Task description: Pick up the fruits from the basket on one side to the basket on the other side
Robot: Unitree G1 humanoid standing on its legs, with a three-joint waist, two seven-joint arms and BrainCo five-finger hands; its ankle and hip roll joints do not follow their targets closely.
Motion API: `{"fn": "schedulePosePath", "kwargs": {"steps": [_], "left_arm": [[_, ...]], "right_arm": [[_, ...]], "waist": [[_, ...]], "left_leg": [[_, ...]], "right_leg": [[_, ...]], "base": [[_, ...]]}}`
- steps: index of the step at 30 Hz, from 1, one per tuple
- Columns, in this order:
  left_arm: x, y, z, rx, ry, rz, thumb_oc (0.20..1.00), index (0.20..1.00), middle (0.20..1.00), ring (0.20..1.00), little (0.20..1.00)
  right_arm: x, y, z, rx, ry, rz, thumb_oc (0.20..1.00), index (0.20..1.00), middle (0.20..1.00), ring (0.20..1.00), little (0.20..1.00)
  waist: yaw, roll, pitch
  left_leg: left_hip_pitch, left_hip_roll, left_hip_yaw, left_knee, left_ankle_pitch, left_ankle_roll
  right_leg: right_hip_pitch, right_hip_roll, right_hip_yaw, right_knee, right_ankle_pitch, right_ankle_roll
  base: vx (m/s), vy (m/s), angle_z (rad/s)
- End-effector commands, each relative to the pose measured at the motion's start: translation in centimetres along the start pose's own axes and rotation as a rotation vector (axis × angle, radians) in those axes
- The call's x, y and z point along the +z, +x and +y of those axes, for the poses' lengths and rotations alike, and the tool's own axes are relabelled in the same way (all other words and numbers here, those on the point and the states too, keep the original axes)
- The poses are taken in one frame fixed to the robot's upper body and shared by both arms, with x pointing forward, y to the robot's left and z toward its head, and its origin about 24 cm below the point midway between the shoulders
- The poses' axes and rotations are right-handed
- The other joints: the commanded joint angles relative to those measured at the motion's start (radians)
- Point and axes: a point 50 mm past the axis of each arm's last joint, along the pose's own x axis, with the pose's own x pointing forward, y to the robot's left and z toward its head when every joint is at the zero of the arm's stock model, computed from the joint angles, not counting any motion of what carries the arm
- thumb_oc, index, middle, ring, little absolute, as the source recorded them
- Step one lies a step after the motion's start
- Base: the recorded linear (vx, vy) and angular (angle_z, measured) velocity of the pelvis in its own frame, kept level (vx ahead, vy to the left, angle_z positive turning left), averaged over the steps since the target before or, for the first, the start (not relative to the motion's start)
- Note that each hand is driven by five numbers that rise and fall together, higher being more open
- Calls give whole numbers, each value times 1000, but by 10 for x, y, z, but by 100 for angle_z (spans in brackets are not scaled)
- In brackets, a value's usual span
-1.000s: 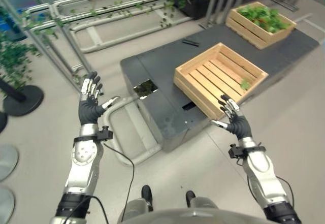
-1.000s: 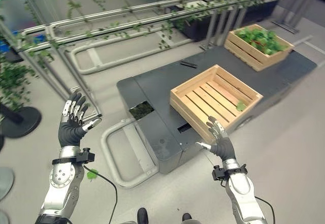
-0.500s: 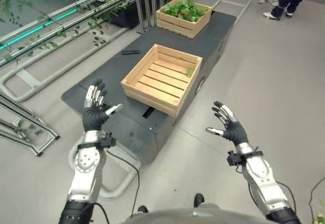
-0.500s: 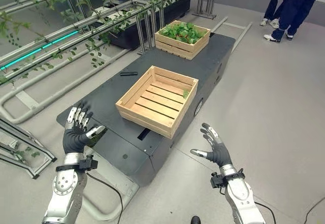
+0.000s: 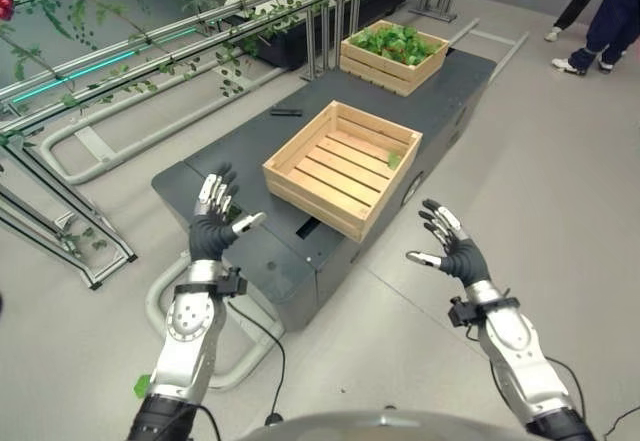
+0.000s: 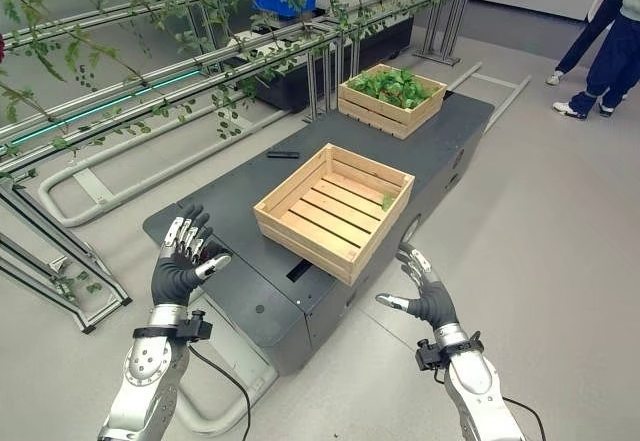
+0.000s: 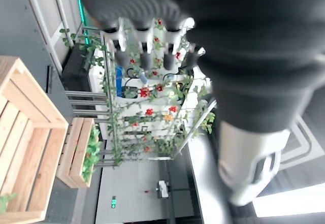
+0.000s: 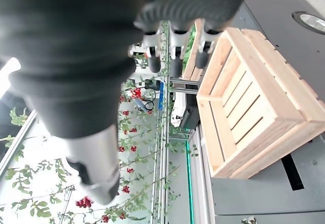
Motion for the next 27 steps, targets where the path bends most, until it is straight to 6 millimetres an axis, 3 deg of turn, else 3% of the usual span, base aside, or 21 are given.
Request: {"fn": "schedulePosePath", "kwargs": {"steps": [1, 6, 9, 13, 18, 22, 24, 27], "left_arm": [[14, 13, 4, -11, 28, -87, 1000, 1000, 1000, 1000, 1000], [15, 11, 4, -18, 47, -94, 1000, 1000, 1000, 1000, 1000], [13, 11, 4, -3, 39, -85, 1000, 1000, 1000, 1000, 1000], [14, 10, 6, 4, 51, -93, 1000, 1000, 1000, 1000, 1000], [15, 7, 11, 12, 61, -91, 1000, 1000, 1000, 1000, 1000], [16, 5, 16, 12, 85, -89, 1000, 1000, 1000, 1000, 1000], [17, 4, 15, 4, 88, -86, 1000, 1000, 1000, 1000, 1000], [17, 6, 14, -8, 88, -91, 1000, 1000, 1000, 1000, 1000]], "right_arm": [[44, 10, -12, -58, -146, -226, 1000, 1000, 1000, 1000, 1000], [43, -5, -9, 11, -146, -205, 1000, 1000, 1000, 1000, 1000], [32, 0, -6, -48, -66, -174, 1000, 1000, 1000, 1000, 1000], [33, 2, -1, -16, -47, -182, 1000, 1000, 1000, 1000, 1000], [27, 6, -11, -88, -65, -155, 1000, 1000, 1000, 1000, 1000], [19, 8, -19, -155, -77, -122, 1000, 1000, 1000, 1000, 1000], [17, 7, -21, -174, -89, -112, 1000, 1000, 1000, 1000, 1000], [16, 8, -21, -189, -84, -112, 1000, 1000, 1000, 1000, 1000]], "waist": [[-10, -17, -10], [-16, -20, -13], [-16, -18, -12], [-7, -20, -6], [21, -25, 15], [47, -19, 36], [46, -17, 50], [43, -4, 62]], "left_leg": [[10, -18, 15, 67, -72, 23], [6, -16, 13, 61, -65, 23], [6, -19, 12, 57, -64, 24], [-1, -26, 8, 72, -75, 30], [-47, -46, -18, 132, -105, 47], [-50, -73, -61, 132, -127, 84], [-37, -90, -89, 133, -137, 99], [-31, -102, -130, 128, -135, 115]], "right_leg": [[18, 4, 20, 24, -67, 45], [13, 3, 23, 30, -66, 44], [13, -1, 20, 24, -60, 48], [9, -11, 23, 24, -53, 54], [-19, -43, 14, 77, -54, 68], [-87, -88, 5, 267, -70, 94], [-126, -104, 31, 391, -37, 119], [-186, -92, 73, 500, -13, 110]], "base": [[0, 0, 0], [0, 0, 0], [-35, 26, 0], [-18, 54, 0], [-27, 91, 7], [27, 182, 23], [60, 176, 22], [61, 145, 48]]}}
